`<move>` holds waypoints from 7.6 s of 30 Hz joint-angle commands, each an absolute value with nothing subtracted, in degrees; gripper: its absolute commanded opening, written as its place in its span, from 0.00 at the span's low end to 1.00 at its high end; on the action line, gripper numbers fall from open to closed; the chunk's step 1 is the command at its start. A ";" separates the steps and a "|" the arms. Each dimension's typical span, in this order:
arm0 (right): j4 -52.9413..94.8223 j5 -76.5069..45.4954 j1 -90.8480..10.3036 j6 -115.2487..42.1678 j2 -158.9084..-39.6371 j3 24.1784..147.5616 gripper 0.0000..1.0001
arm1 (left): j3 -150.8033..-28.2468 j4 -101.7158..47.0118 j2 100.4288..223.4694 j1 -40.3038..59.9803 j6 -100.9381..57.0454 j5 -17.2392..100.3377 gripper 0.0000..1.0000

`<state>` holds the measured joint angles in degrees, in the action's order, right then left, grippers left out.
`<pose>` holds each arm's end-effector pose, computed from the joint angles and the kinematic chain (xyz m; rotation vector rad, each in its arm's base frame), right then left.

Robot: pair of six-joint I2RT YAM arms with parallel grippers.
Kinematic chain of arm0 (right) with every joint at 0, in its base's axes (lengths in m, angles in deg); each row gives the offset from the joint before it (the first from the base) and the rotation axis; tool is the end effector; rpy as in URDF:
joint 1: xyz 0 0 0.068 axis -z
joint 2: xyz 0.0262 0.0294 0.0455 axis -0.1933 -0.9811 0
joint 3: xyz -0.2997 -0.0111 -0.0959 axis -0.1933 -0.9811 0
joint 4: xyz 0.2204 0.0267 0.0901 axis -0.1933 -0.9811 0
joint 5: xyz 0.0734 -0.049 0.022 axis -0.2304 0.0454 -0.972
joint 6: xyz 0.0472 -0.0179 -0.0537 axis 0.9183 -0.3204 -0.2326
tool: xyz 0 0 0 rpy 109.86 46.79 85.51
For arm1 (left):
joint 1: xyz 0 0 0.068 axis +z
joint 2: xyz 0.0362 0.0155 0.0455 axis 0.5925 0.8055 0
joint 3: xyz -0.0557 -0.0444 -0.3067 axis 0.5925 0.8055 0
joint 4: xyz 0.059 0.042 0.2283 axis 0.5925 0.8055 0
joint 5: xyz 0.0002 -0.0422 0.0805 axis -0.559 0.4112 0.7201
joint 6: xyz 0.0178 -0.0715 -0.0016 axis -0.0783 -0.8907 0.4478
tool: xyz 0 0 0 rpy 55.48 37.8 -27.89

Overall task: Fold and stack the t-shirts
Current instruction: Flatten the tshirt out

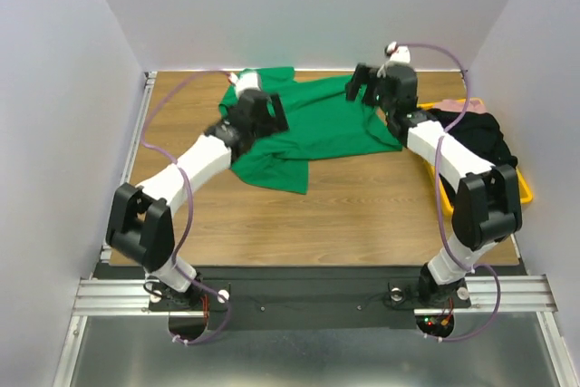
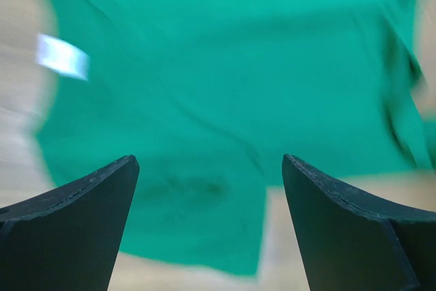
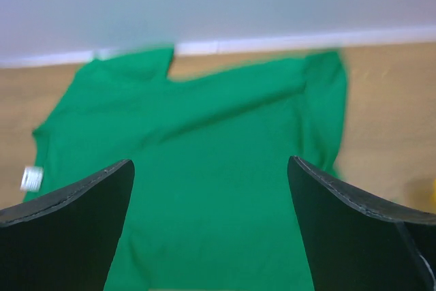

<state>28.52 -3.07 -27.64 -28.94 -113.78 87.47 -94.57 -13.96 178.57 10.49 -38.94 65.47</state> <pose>0.3964 0.1120 0.3798 0.0288 1.7791 0.3163 0.3492 -0.1506 0.3633 -0.2208 2.0114 -0.3285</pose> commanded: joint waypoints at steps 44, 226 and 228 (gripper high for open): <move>3.98 11.38 -51.05 -11.18 -107.30 67.98 1.00 | -55.59 -12.50 157.55 13.84 -53.78 68.18 0.98; -0.09 8.66 -27.40 -12.51 -123.58 91.89 0.74 | -93.12 -34.56 191.22 28.34 -40.78 64.84 0.00; -0.09 7.18 -27.32 -12.85 -121.30 90.05 0.75 | -92.68 -34.48 190.61 28.34 -40.60 64.93 0.00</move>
